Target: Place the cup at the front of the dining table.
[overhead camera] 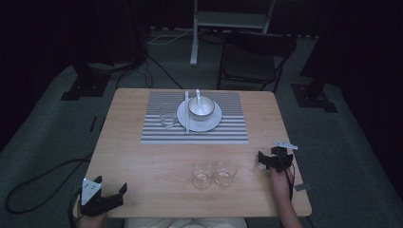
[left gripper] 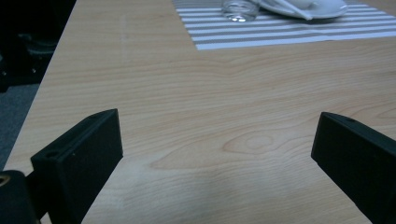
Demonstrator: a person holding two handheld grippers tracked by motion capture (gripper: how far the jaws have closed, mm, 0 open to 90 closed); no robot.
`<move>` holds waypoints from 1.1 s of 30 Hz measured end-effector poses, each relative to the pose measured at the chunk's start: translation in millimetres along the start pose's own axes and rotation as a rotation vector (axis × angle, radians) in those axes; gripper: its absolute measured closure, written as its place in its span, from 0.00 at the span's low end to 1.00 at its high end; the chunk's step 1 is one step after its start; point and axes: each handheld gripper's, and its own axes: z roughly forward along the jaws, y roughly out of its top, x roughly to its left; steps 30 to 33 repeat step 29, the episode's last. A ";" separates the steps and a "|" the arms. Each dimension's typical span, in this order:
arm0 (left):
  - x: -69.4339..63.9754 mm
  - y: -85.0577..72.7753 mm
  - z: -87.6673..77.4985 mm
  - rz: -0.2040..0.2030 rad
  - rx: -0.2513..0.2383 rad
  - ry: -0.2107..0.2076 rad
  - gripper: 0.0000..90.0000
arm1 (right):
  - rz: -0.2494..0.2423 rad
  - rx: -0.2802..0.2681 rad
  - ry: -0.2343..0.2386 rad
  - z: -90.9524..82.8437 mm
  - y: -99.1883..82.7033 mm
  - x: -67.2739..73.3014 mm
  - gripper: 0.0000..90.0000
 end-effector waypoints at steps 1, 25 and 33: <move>0.0 0.0 0.0 0.000 0.000 0.000 0.03 | 0.000 0.000 0.000 0.0 0.0 0.0 0.14; 33.8 -6.1 -3.3 -0.236 0.050 0.288 0.03 | -0.001 -0.001 -0.001 -0.5 -0.6 -0.2 0.14; 32.8 -5.3 -3.7 -0.230 0.037 0.285 0.03 | 0.001 -0.001 -0.002 -0.3 -0.4 -0.2 0.14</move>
